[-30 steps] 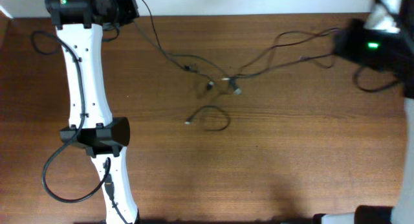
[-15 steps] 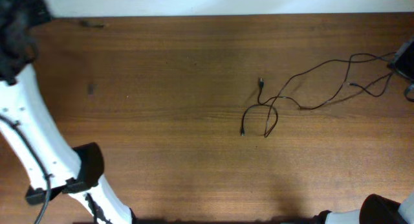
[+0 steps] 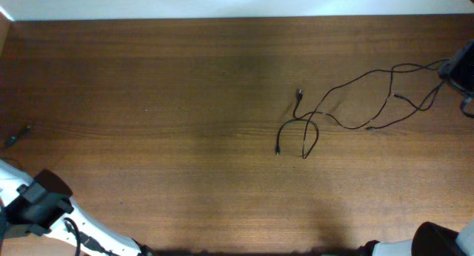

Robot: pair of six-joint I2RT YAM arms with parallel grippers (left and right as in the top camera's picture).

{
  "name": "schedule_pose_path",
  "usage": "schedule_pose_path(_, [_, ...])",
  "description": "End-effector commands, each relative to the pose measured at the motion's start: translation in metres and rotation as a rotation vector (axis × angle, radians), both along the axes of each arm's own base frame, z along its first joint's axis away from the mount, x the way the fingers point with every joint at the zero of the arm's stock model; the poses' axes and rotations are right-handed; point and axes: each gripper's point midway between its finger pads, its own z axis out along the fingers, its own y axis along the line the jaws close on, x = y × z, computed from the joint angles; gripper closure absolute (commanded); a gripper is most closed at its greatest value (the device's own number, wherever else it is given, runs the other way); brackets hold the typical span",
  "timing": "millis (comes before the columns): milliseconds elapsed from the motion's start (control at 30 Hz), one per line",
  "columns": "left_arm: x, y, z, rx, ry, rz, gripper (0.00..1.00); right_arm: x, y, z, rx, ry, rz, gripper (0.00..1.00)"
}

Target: Untangle cables

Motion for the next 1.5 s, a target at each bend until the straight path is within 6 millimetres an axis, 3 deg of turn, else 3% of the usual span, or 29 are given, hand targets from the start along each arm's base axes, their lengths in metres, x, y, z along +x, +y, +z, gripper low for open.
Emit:
schedule_pose_path(0, [0.0,0.005,-0.014,-0.048,-0.005,0.026,0.01,-0.001,0.002,0.004,-0.001,-0.015,0.015,0.96])
schedule_pose_path(100, [-0.034,0.014,-0.016,-0.021,0.032,0.295,0.01,-0.002,0.002,0.004,0.0,-0.011,0.015,0.96])
schedule_pose_path(233, [-0.039,0.008,-0.026,-0.05,0.092,0.27,0.01,-0.004,0.003,0.002,0.002,0.001,0.019,0.96])
schedule_pose_path(333, [-0.047,0.01,-0.043,-0.039,0.207,0.293,0.01,-0.008,0.005,-0.001,-0.001,0.021,0.035,0.96])
schedule_pose_path(367, [-0.035,0.002,-0.055,-0.087,0.195,0.257,0.01,-0.008,0.007,-0.001,0.009,0.019,0.043,0.96])
schedule_pose_path(433, [-0.011,-0.01,-0.059,-0.13,0.16,0.134,0.01,-0.007,0.014,0.001,0.042,0.004,0.067,0.96])
schedule_pose_path(500, [0.047,-0.044,-0.047,-0.175,0.028,-0.235,0.01,-0.005,0.026,0.003,0.048,-0.007,0.127,0.96])
schedule_pose_path(533, [0.065,-0.06,-0.038,-0.179,-0.025,-0.343,0.0,-0.004,0.035,0.003,0.048,-0.006,0.153,0.96])
schedule_pose_path(567, [0.08,-0.078,-0.028,-0.181,-0.073,-0.445,0.0,-0.002,0.047,0.003,0.047,-0.008,0.189,0.96])
schedule_pose_path(633, [0.109,-0.133,-0.006,-0.19,-0.165,-0.71,0.01,0.005,0.082,0.002,0.046,-0.015,0.298,0.96])
schedule_pose_path(667, [0.119,-0.159,0.001,-0.17,-0.171,-0.837,0.02,0.009,0.105,0.002,0.043,-0.022,0.366,0.96])
schedule_pose_path(733, [0.131,-0.192,0.004,-0.155,-0.165,-0.942,0.0,0.02,0.154,0.0,0.046,-0.042,0.501,0.96])
schedule_pose_path(833, [0.145,-0.234,0.005,-0.165,-0.166,-1.038,0.01,0.042,0.225,-0.02,0.089,-0.023,0.619,0.96])
schedule_pose_path(933, [0.151,-0.256,0.006,-0.165,-0.164,-1.091,0.01,0.054,0.273,-0.056,0.12,0.061,0.679,0.95])
schedule_pose_path(967, [0.153,-0.264,0.006,-0.149,-0.154,-1.133,0.01,0.059,0.287,-0.074,0.119,0.096,0.705,0.58])
schedule_pose_path(1000, [0.155,-0.273,0.006,-0.133,-0.146,-1.177,0.01,0.062,0.292,-0.082,0.118,0.114,0.712,0.28])
schedule_pose_path(1033, [0.156,-0.28,0.006,-0.122,-0.14,-1.208,0.01,0.065,0.293,-0.087,0.118,0.119,0.711,0.05])
schedule_pose_path(1067, [0.157,-0.285,0.006,-0.113,-0.138,-1.23,0.01,0.069,0.291,-0.087,0.112,0.111,0.703,0.01])
schedule_pose_path(1200, [0.162,-0.313,0.007,-0.094,-0.135,-1.314,0.01,0.078,0.256,-0.059,0.108,0.054,0.638,0.01])
schedule_pose_path(1300, [0.163,-0.335,0.006,-0.076,-0.12,-1.394,0.01,0.057,0.247,-0.029,0.15,0.005,0.774,0.01])
schedule_pose_path(1400, [0.161,-0.366,0.002,-0.084,-0.103,-1.473,0.0,0.046,0.222,-0.04,0.083,0.094,0.722,0.01])
schedule_pose_path(1467, [0.161,-0.385,-0.007,-0.106,-0.077,-1.518,0.0,0.048,0.193,-0.053,-0.009,0.166,0.59,0.01])
